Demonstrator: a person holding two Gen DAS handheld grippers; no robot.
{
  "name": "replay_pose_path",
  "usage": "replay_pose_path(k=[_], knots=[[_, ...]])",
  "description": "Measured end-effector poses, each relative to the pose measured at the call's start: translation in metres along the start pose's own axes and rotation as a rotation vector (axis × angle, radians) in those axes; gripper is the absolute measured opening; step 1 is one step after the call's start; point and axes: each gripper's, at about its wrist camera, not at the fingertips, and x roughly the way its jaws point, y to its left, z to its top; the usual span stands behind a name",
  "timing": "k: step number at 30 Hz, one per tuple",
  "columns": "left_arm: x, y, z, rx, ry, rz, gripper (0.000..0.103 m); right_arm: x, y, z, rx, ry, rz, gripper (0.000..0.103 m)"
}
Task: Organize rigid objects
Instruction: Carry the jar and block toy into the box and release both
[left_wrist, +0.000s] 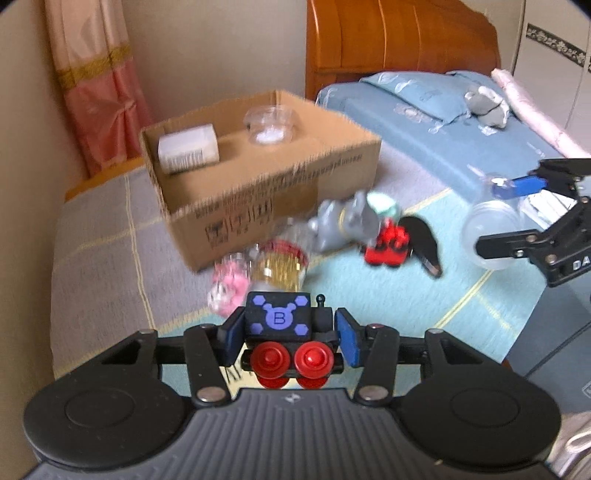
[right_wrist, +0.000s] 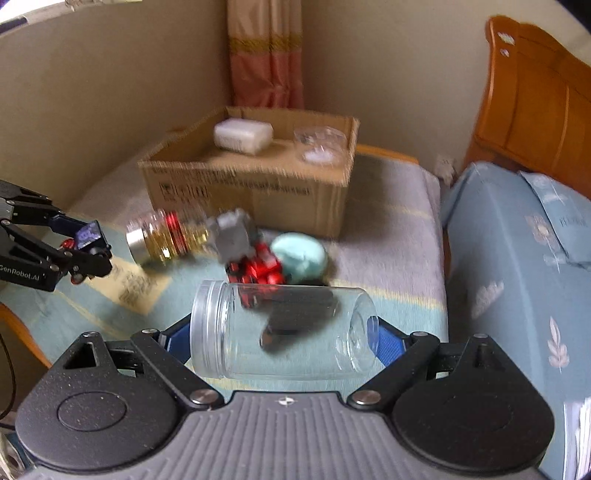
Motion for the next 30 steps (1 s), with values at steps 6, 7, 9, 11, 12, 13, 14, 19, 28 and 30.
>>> replay_pose_path(k=[6,7,9,11,12,13,14,19,28,30], knots=[[-0.01,0.008,0.036,0.004,-0.066,0.009,0.05,-0.004,-0.001,0.033,-0.064,-0.064,0.036,0.096],[-0.01,0.01,0.042,0.002,-0.077,0.011,0.05,-0.004,-0.001,0.039,-0.074,-0.074,0.041,0.096],[-0.007,0.014,0.055,0.006,-0.098,0.017,0.05,-0.003,0.0,0.05,-0.089,-0.091,0.042,0.096],[-0.002,0.019,0.068,0.007,-0.119,0.03,0.05,0.0,0.0,0.059,-0.103,-0.105,0.041,0.096],[0.002,0.022,0.074,0.004,-0.127,0.036,0.05,0.001,0.0,0.065,-0.109,-0.114,0.039,0.096],[0.004,0.024,0.079,0.0,-0.132,0.04,0.05,0.002,0.0,0.07,-0.115,-0.12,0.038,0.096],[0.008,0.028,0.085,-0.002,-0.136,0.043,0.05,0.004,0.0,0.074,-0.118,-0.125,0.035,0.096],[0.027,0.043,0.103,-0.018,-0.141,0.078,0.05,0.014,-0.002,0.096,-0.124,-0.146,0.03,0.096],[0.045,0.065,0.092,-0.102,-0.145,0.105,0.094,0.033,0.002,0.116,-0.134,-0.145,0.033,0.096],[0.043,0.066,0.085,-0.104,-0.136,0.098,0.095,0.038,0.004,0.118,-0.138,-0.139,0.036,0.096]])
